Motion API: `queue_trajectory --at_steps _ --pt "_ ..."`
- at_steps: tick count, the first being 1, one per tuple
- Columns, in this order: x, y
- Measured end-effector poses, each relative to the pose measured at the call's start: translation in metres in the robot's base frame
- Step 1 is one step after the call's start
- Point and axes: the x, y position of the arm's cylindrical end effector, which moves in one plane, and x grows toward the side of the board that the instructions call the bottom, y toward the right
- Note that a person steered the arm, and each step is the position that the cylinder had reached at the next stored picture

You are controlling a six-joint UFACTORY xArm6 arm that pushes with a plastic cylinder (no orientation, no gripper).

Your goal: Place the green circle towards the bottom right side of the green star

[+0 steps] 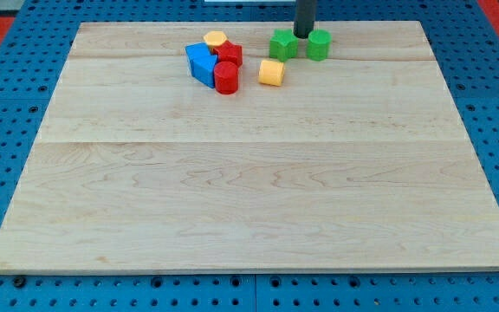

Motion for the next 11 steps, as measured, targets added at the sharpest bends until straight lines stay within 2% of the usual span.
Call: queue_trajectory --at_steps 2,3,4,5,6,7,9,11 --pt "0.020 -0.023" --pt "0.013 -0.028" --pt "-0.011 0.026" --pt "-0.011 0.073" --pt "-0.004 0.087" --pt "0.031 0.076" --pt "0.031 -0.036" --pt "0.023 0.001"
